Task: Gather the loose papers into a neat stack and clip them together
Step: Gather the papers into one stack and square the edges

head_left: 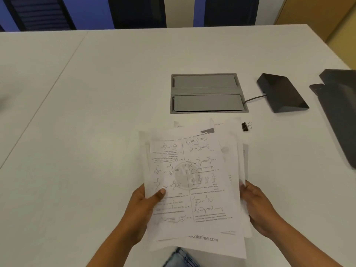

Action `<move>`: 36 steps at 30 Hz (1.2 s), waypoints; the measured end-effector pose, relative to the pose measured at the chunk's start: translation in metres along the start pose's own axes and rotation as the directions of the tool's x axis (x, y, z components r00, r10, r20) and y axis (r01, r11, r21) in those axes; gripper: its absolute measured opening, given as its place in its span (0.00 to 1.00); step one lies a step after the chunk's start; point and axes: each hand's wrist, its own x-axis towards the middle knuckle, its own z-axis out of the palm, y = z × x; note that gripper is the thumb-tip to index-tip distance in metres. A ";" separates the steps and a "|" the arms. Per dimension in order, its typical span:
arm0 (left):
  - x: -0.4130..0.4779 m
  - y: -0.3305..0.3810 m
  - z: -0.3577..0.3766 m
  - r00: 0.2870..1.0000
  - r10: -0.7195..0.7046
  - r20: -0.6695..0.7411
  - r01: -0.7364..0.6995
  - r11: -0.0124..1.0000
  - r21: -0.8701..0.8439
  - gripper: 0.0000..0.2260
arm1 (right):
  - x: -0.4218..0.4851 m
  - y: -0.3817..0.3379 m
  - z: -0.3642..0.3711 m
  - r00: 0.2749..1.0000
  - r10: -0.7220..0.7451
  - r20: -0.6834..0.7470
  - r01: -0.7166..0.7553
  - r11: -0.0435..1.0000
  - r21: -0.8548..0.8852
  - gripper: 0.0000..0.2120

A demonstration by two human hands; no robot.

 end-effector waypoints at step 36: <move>0.039 -0.006 0.059 0.953 0.303 -0.028 -0.286 0.924 0.252 0.11 | 0.026 -0.010 -0.002 0.953 -0.300 0.050 0.304 0.924 -0.232 0.20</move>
